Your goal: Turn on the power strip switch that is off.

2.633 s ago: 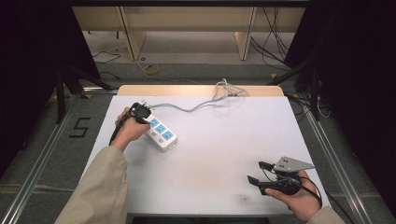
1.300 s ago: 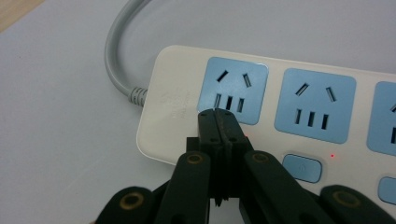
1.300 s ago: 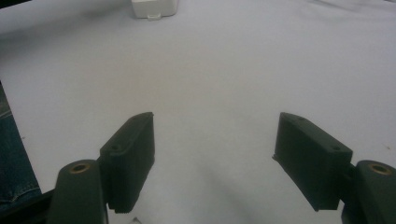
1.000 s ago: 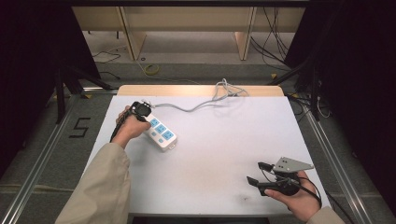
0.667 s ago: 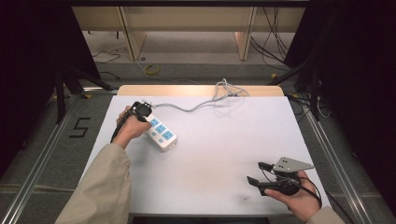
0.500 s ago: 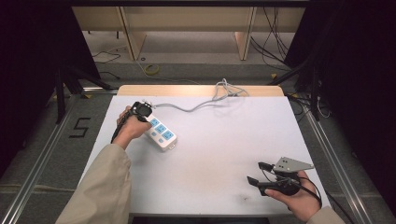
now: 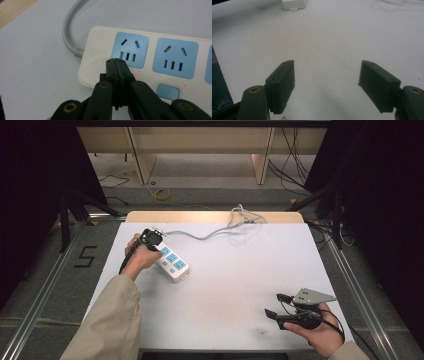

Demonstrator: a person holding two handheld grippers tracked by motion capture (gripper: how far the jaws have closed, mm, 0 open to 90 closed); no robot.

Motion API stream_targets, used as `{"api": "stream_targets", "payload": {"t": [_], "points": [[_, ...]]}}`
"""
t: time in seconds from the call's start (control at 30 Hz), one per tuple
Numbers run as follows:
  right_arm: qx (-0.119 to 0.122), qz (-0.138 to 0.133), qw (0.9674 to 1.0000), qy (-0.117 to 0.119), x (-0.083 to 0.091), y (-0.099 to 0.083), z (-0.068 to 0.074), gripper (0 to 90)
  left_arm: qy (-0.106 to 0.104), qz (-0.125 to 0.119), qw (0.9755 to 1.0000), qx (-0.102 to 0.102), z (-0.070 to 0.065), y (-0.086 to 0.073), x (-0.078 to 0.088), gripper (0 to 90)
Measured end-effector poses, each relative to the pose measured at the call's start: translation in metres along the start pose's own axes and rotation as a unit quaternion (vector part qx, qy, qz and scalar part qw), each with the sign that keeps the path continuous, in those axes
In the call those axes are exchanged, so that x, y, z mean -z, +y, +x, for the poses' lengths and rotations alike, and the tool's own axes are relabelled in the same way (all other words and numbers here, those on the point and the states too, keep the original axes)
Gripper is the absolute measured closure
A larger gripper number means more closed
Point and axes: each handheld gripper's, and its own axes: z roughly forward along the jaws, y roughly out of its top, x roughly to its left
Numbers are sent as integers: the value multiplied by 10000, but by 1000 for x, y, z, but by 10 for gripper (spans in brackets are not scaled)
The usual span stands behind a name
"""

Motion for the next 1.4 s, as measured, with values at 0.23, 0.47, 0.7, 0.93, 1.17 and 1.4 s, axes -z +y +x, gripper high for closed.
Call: {"api": "stream_targets", "payload": {"t": [0.23,0.47,0.7,0.93,1.17,1.4], "points": [[5,-18,10000,-1,0,0,0,292,-61,-43,9999,147,3,-2,0,898],[-5,3,10000,-7,0,0,0,292,-35,-310,9983,497,6,-3,7,896],[-7,-7,10000,-18,0,0,0,292,-179,-643,9957,638,4,-3,19,824],[3,-5,10000,-10,0,0,0,292,-394,-786,9932,766,5,-10,22,739],[-1,-9,10000,-5,0,0,0,292,-492,-1120,9899,717,3,-13,28,576],[-1,-8,10000,-7,0,0,0,292,-595,-1313,9866,770,2,-16,36,432]]}}
